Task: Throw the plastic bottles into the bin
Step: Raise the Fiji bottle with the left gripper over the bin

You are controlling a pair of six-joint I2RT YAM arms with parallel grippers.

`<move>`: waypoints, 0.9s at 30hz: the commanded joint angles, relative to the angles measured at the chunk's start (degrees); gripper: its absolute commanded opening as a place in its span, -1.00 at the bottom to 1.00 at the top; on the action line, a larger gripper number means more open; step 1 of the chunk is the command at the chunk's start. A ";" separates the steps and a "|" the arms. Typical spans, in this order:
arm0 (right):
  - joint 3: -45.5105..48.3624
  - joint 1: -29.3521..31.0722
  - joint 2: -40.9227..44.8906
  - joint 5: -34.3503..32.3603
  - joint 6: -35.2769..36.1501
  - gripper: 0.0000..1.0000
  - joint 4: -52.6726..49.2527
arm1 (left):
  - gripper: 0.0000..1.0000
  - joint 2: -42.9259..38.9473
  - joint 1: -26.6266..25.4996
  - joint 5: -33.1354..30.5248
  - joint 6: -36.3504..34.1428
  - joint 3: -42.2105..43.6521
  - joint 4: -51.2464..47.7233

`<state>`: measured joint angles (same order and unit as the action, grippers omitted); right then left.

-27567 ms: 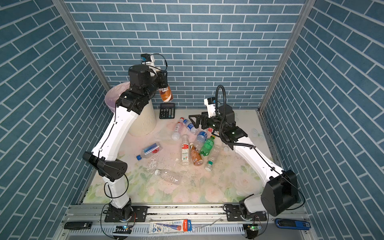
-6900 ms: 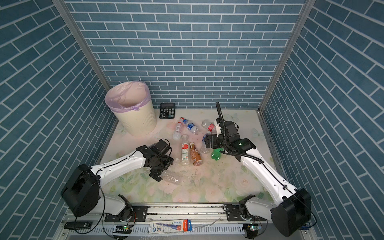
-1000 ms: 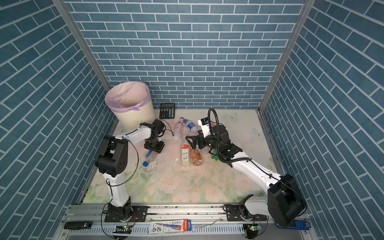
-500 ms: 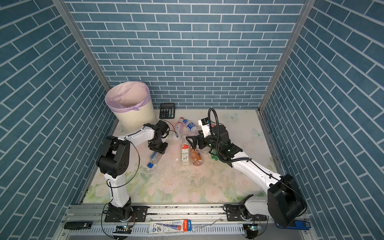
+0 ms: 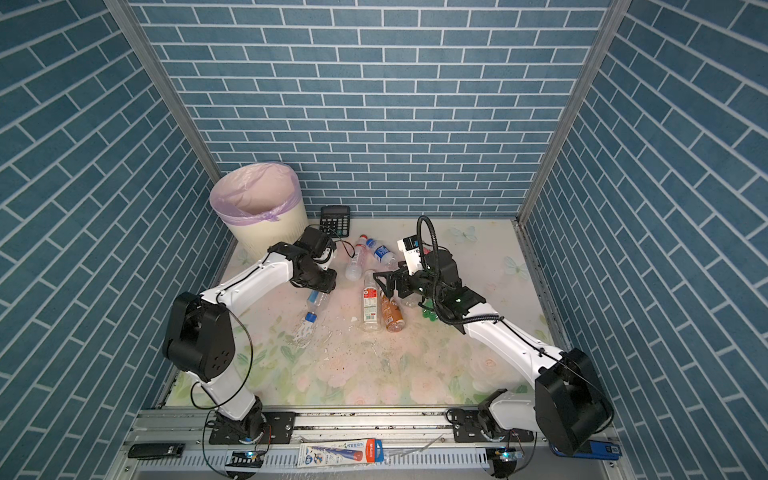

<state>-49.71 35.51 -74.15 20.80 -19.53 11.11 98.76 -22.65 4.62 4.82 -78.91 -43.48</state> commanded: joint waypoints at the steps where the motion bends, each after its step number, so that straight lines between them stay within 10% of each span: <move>1: -3.46 -0.05 -0.28 1.41 -0.93 0.98 0.19 | -0.03 -2.22 -0.21 1.67 2.65 -3.26 1.27; 27: -28.49 1.67 -10.43 4.43 -2.37 0.98 1.80 | 0.02 4.50 5.22 -12.28 -4.98 -66.55 8.23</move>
<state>-75.18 36.86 -83.42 24.67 -20.75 11.90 104.20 -19.27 -3.36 3.42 -140.97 -40.36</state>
